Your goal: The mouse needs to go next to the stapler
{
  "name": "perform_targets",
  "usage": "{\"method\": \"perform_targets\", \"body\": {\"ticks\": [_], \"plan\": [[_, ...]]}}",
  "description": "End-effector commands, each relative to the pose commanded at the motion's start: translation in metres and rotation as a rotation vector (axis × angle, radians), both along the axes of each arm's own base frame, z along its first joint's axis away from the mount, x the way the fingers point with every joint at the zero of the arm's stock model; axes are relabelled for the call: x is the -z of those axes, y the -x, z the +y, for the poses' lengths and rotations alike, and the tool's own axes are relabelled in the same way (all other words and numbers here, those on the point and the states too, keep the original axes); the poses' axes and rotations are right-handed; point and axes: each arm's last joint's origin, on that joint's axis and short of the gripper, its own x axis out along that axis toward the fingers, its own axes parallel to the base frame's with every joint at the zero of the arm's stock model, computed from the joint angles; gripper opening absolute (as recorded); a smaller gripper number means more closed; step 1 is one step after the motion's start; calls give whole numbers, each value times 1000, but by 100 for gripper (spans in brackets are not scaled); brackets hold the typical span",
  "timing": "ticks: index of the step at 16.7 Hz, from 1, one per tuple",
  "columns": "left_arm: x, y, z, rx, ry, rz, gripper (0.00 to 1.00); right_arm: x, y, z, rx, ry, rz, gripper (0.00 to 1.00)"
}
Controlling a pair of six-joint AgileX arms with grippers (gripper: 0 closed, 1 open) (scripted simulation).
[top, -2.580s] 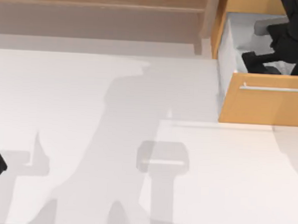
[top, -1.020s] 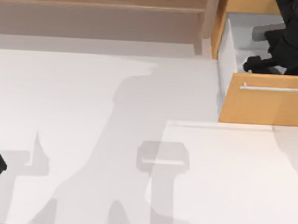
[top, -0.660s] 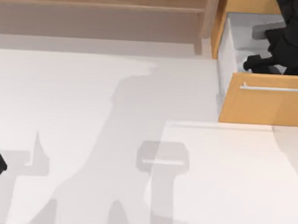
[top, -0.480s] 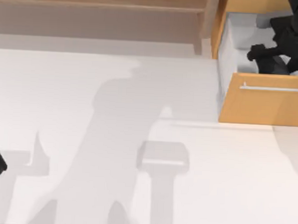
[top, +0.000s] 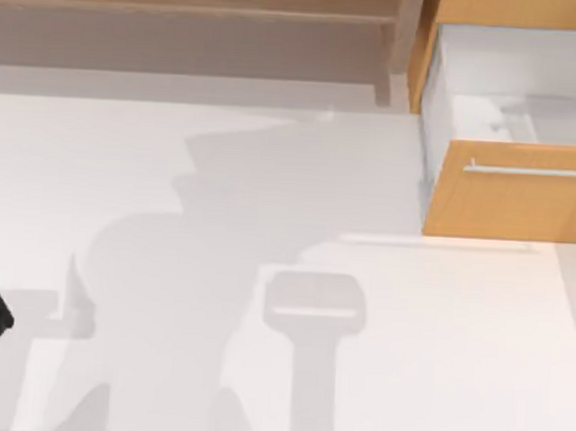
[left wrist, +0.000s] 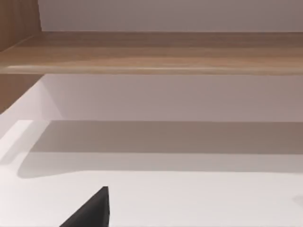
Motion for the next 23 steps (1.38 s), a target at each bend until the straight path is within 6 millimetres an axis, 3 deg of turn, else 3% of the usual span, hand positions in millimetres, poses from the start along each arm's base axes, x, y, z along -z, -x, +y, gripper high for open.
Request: {"method": "perform_targets", "body": {"ticks": [4, 8, 12, 16, 20, 23], "plan": [[0, 0, 0, 0, 0, 0, 100, -21, 37, -49, 91, -17, -63, 0], [0, 0, 0, 0, 0, 0, 100, -12, 75, -90, 155, -16, -61, 0], [0, 0, 0, 0, 0, 0, 100, 19, 112, -120, 187, 9, -2, 0], [0, 0, 0, 0, 0, 0, 100, 62, 145, -142, 189, 38, 108, 0], [0, 0, 0, 0, 0, 0, 100, 104, 171, -152, 162, 50, 233, 0], [0, 0, 0, 0, 0, 0, 100, 123, 180, -154, 135, 52, 292, 0]]}}
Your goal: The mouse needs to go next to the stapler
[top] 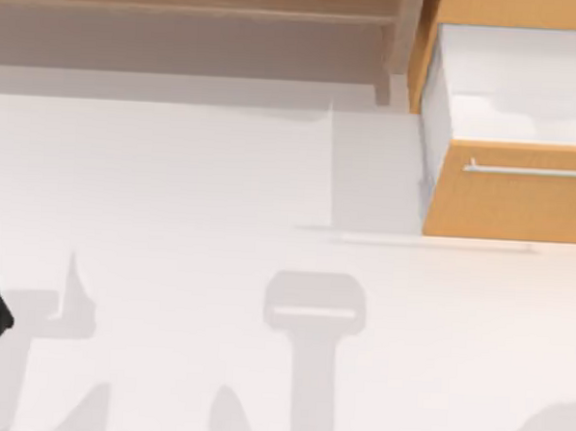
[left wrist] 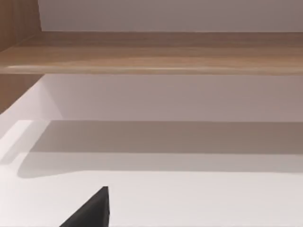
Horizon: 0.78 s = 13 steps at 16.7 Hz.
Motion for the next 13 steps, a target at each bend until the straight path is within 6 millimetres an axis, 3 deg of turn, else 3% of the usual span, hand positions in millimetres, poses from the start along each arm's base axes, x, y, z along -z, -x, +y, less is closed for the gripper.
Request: {"method": "perform_targets", "body": {"ticks": [13], "plan": [[0, 0, 0, 0, 0, 0, 100, -3, -2, 0, -7, 17, -24, 0]]}}
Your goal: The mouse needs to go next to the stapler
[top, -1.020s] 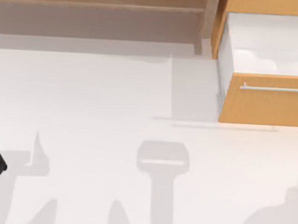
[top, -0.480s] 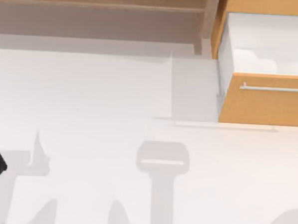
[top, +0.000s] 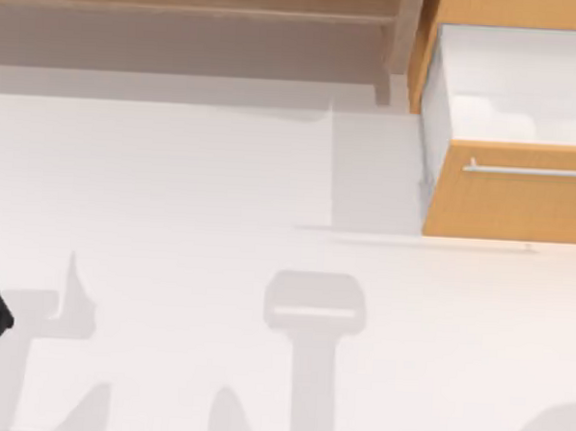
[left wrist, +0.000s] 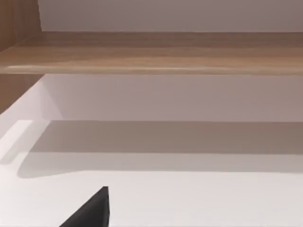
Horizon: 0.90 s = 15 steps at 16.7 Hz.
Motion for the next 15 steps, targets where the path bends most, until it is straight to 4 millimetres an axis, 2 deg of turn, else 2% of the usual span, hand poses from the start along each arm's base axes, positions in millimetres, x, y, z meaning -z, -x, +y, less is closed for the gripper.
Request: {"method": "perform_targets", "body": {"ticks": [8, 15], "plan": [[0, 0, 0, 0, 0, 0, 100, -1, -3, -2, 1, 20, -31, 0], [0, 0, 0, 0, 0, 0, 100, 20, 2, 0, 3, -16, 30, 0]]}}
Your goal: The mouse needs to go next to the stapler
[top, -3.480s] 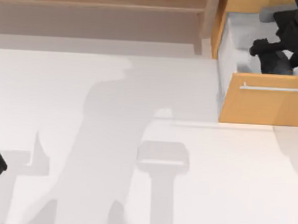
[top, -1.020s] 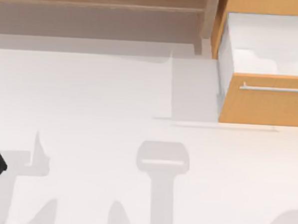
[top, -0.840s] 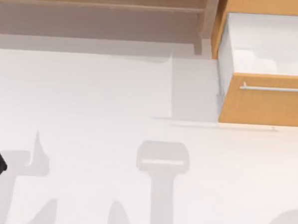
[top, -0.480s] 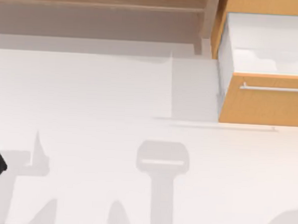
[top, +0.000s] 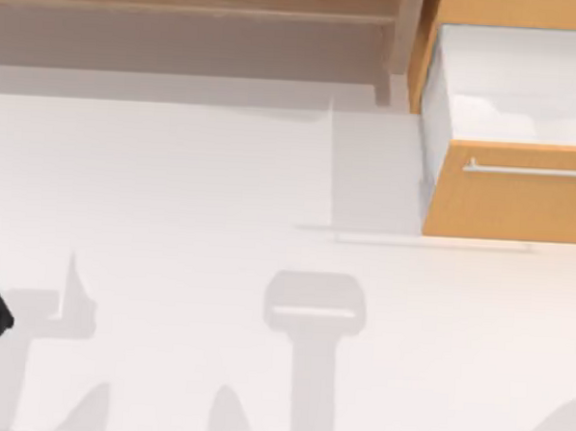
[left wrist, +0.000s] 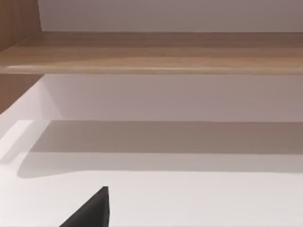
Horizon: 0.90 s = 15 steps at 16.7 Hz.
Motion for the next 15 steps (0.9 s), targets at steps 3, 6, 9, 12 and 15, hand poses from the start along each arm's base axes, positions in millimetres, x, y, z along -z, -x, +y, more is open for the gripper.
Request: {"method": "perform_targets", "body": {"ticks": [3, 6, 9, 12, 15], "plan": [[0, 0, 0, 0, 0, 0, 100, 1, 0, 0, 0, -2, 3, 0], [0, 0, 0, 0, 0, 0, 100, 1, 0, 0, 0, -2, 3, 15], [0, 0, 0, 0, 0, 0, 100, 1, 0, 0, 0, -2, 3, 38], [0, 0, 0, 0, 0, 0, 100, 1, 0, 0, 0, -2, 3, 60], [0, 0, 0, 0, 0, 0, 100, 1, 0, 0, 0, -2, 3, 83]]}}
